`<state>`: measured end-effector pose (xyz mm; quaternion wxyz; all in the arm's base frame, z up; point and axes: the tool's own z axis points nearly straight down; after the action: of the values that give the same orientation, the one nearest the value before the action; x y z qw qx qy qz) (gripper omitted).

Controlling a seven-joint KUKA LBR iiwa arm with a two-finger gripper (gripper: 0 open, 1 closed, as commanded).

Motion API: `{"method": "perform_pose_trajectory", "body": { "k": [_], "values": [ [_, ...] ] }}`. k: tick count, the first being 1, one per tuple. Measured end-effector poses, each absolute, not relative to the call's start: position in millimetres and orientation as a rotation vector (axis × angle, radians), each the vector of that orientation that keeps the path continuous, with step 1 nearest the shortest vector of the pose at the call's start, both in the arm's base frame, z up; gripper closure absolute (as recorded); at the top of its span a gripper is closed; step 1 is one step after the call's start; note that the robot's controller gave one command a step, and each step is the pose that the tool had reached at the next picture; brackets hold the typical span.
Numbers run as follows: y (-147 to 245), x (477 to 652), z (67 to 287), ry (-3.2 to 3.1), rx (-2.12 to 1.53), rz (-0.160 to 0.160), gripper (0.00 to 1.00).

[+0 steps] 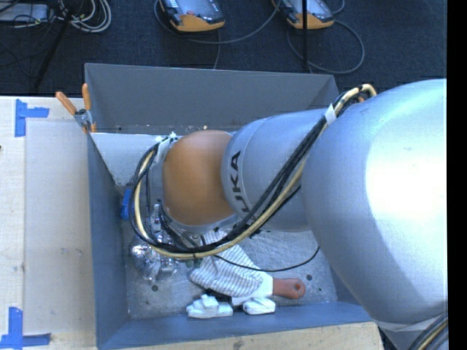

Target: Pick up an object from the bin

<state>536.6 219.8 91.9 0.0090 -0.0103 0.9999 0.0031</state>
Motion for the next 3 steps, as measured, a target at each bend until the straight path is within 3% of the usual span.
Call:
{"method": "perform_pose_trajectory", "body": {
  "k": [1,3],
  "values": [
    [220.9,535.2,87.1,3.12,-0.032,0.017,1.0],
    [221.0,535.4,88.5,3.122,-0.03,0.015,1.0]
  ]
}}
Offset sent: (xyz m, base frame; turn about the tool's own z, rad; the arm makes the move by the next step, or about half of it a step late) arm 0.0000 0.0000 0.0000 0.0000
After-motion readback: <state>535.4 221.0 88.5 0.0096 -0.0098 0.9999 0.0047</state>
